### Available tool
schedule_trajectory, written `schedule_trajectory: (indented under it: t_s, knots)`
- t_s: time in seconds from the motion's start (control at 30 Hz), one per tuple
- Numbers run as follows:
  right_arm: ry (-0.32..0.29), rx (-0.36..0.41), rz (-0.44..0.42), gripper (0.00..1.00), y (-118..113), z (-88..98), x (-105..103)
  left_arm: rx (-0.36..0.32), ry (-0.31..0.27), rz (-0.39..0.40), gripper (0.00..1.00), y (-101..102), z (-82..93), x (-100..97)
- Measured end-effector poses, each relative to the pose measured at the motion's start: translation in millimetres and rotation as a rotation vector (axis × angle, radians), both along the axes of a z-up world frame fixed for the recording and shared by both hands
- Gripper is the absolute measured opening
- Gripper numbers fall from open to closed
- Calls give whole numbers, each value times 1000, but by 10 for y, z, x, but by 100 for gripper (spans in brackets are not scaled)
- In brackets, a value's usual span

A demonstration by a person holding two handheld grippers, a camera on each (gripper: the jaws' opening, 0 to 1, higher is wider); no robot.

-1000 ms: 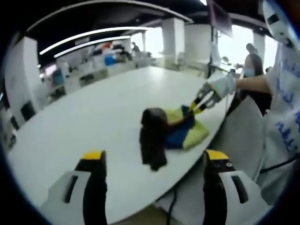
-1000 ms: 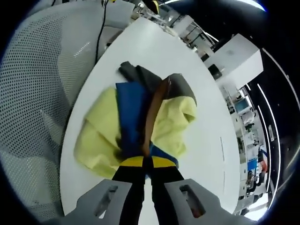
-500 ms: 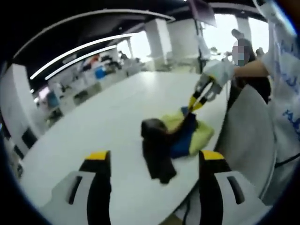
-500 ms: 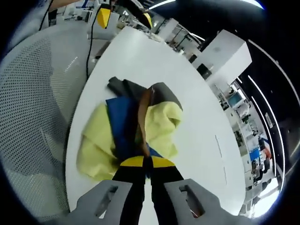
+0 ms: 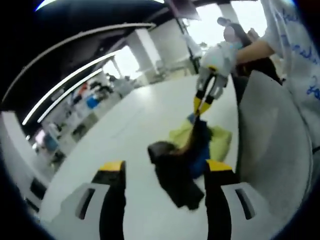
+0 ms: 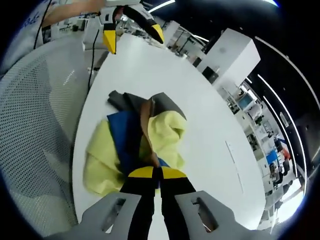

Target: Fold the garment on the visible template until the final outline fits inside the template.

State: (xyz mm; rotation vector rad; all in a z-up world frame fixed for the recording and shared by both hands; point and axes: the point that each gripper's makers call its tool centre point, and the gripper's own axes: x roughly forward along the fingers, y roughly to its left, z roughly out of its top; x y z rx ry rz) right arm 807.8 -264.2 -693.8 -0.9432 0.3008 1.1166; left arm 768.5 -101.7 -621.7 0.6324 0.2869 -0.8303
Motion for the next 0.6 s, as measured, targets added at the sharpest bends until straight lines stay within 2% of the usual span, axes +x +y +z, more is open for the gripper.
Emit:
schedule_trajectory:
  t_s: [0.13,0.27,0.5,0.6]
  knots:
    - [4,24,-16,3,2,42,12,64,-36,-61,54,-31,-97,122]
    - [7,44,-33,3,1,70,28,30,-42,-110,47,-149,-141,184]
    - [27,100,-74,3,4,166,53,71,-69,-102,46,-164,-269,358]
    - [42,135,-93,3,5,222,64,101,-95,-128,44,-188,-301,398]
